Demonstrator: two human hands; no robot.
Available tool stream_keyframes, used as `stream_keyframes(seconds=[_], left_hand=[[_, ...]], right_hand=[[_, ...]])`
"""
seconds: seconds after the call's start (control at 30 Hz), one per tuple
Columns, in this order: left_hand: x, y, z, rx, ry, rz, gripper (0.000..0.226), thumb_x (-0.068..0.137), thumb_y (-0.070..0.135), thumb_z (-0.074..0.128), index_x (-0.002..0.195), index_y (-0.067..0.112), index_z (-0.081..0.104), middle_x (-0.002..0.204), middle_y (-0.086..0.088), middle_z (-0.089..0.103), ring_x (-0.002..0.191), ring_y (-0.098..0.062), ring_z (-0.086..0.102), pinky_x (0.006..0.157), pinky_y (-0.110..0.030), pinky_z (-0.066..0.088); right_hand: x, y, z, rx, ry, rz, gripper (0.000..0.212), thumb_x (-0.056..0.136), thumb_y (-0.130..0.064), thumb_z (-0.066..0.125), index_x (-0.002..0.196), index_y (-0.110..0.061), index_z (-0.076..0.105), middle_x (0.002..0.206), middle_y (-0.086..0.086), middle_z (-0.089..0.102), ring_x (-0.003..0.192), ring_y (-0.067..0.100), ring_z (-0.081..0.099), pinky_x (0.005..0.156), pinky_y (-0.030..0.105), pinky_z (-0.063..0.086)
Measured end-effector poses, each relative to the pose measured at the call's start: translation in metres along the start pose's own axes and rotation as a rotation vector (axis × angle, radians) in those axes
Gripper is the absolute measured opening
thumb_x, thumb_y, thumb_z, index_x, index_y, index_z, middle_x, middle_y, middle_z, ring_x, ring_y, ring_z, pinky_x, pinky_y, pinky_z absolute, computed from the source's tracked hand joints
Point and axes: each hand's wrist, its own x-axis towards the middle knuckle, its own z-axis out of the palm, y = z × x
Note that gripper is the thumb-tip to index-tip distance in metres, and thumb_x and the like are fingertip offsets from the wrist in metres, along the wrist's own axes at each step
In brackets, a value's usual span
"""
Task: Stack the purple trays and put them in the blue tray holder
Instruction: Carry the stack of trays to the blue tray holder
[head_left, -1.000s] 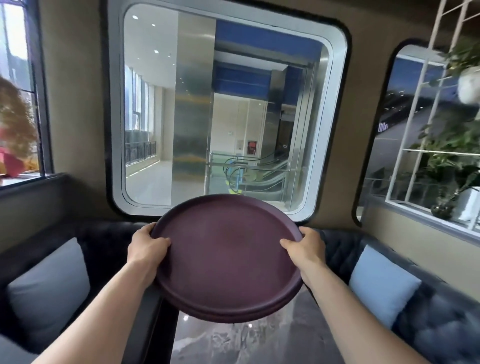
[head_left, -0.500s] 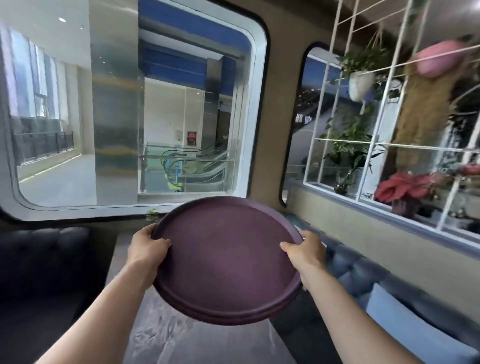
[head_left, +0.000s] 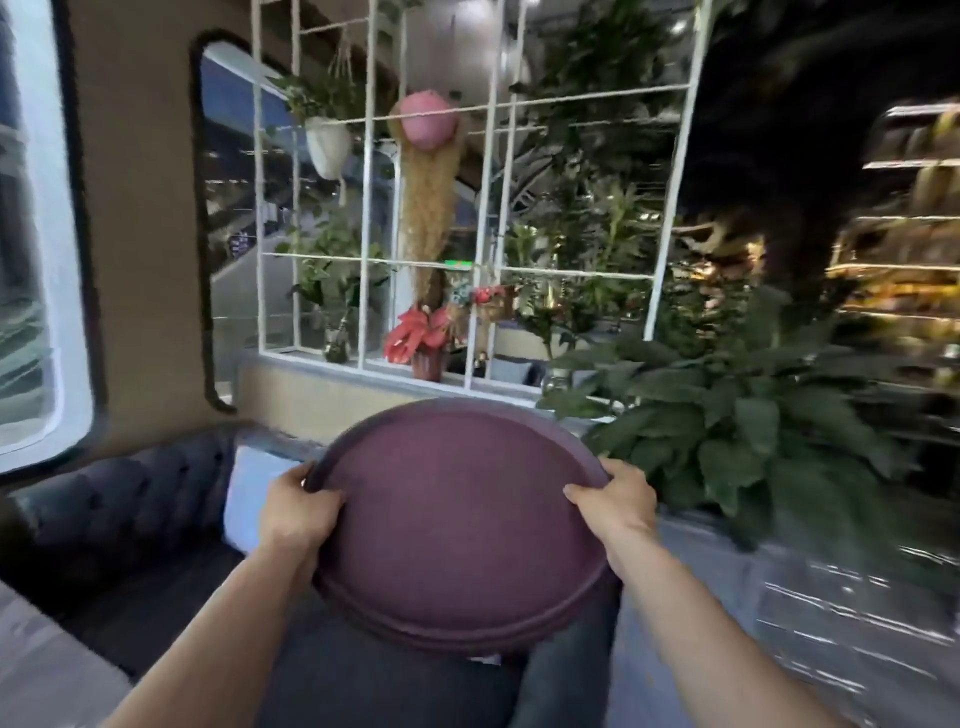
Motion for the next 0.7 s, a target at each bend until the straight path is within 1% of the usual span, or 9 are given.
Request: stream_keyframes(seconds=[0.07, 0.13, 0.3, 0.37, 0.43, 0.5, 0.57, 0.63, 0.7], left_hand=[[-0.018, 0.003, 0.064, -0.009, -0.130, 0.009, 0.022, 0.070, 0.002, 0.062, 0.083, 0.018, 0.069, 0.079, -0.003, 0.071, 0.085, -0.031, 0.068, 0.086, -0.047, 0.057], [-0.037, 0.003, 0.125, -0.037, -0.249, 0.025, 0.021, 0.061, 0.006, 0.060, 0.077, 0.016, 0.069, 0.077, -0.006, 0.072, 0.082, -0.032, 0.068, 0.083, -0.050, 0.057], [-0.091, 0.000, 0.267, -0.049, -0.555, 0.011, 0.053, 0.053, 0.015, 0.062, 0.104, 0.018, 0.074, 0.090, -0.008, 0.077, 0.087, -0.031, 0.071, 0.085, -0.048, 0.059], [-0.127, 0.002, 0.315, -0.056, -0.684, -0.007, 0.053, 0.059, 0.015, 0.067, 0.111, 0.021, 0.073, 0.100, -0.007, 0.076, 0.093, -0.032, 0.070, 0.090, -0.047, 0.057], [-0.172, 0.010, 0.349, -0.076, -0.821, -0.005, 0.042, 0.073, 0.003, 0.067, 0.110, 0.022, 0.073, 0.095, -0.003, 0.073, 0.093, -0.029, 0.068, 0.091, -0.041, 0.054], [-0.219, 0.015, 0.377, -0.106, -0.951, -0.017, 0.033, 0.079, -0.004, 0.063, 0.094, 0.024, 0.071, 0.084, 0.003, 0.071, 0.087, -0.026, 0.067, 0.086, -0.036, 0.052], [-0.264, 0.017, 0.400, -0.120, -1.090, -0.042, 0.032, 0.080, -0.006, 0.062, 0.089, 0.024, 0.070, 0.082, 0.005, 0.070, 0.084, -0.025, 0.067, 0.086, -0.035, 0.052], [-0.306, 0.019, 0.416, -0.138, -1.213, -0.065, 0.040, 0.078, -0.009, 0.063, 0.093, 0.029, 0.068, 0.081, 0.006, 0.069, 0.085, -0.024, 0.066, 0.086, -0.035, 0.052], [-0.347, 0.019, 0.423, -0.125, -1.326, -0.048, 0.036, 0.076, -0.006, 0.066, 0.090, 0.027, 0.067, 0.082, 0.004, 0.070, 0.085, -0.025, 0.067, 0.084, -0.037, 0.054]], right_hand=[[0.015, 0.021, -0.056, -0.029, 0.140, 0.040, 0.044, 0.070, -0.020, 0.080, 0.112, -0.016, 0.067, 0.113, 0.009, 0.069, 0.105, 0.030, 0.063, 0.094, 0.034, 0.051], [0.021, 0.041, -0.111, -0.047, 0.255, 0.084, 0.048, 0.072, -0.017, 0.080, 0.118, -0.013, 0.066, 0.115, 0.011, 0.068, 0.109, 0.031, 0.063, 0.092, 0.029, 0.047], [0.008, 0.084, -0.241, -0.161, 0.547, 0.193, 0.031, 0.069, -0.019, 0.078, 0.098, -0.017, 0.071, 0.097, 0.009, 0.072, 0.099, 0.032, 0.066, 0.089, 0.037, 0.054], [-0.011, 0.099, -0.288, -0.201, 0.662, 0.246, 0.029, 0.069, -0.020, 0.078, 0.097, -0.016, 0.072, 0.089, 0.007, 0.071, 0.097, 0.031, 0.066, 0.087, 0.037, 0.054], [-0.035, 0.110, -0.331, -0.213, 0.779, 0.302, 0.037, 0.069, -0.021, 0.080, 0.104, -0.015, 0.070, 0.095, 0.009, 0.071, 0.100, 0.032, 0.066, 0.090, 0.038, 0.054], [-0.066, 0.118, -0.368, -0.219, 0.902, 0.353, 0.051, 0.069, -0.023, 0.082, 0.116, -0.014, 0.066, 0.108, 0.011, 0.070, 0.104, 0.031, 0.065, 0.092, 0.036, 0.052], [-0.101, 0.125, -0.396, -0.237, 1.018, 0.399, 0.058, 0.069, -0.024, 0.083, 0.123, -0.015, 0.064, 0.114, 0.011, 0.068, 0.107, 0.031, 0.063, 0.095, 0.036, 0.051], [-0.140, 0.127, -0.415, -0.252, 1.137, 0.443, 0.061, 0.069, -0.023, 0.083, 0.126, -0.015, 0.062, 0.118, 0.012, 0.067, 0.110, 0.032, 0.063, 0.095, 0.036, 0.050], [-0.182, 0.123, -0.428, -0.295, 1.258, 0.494, 0.062, 0.070, -0.023, 0.083, 0.127, -0.014, 0.060, 0.121, 0.012, 0.066, 0.112, 0.031, 0.062, 0.096, 0.036, 0.048]])
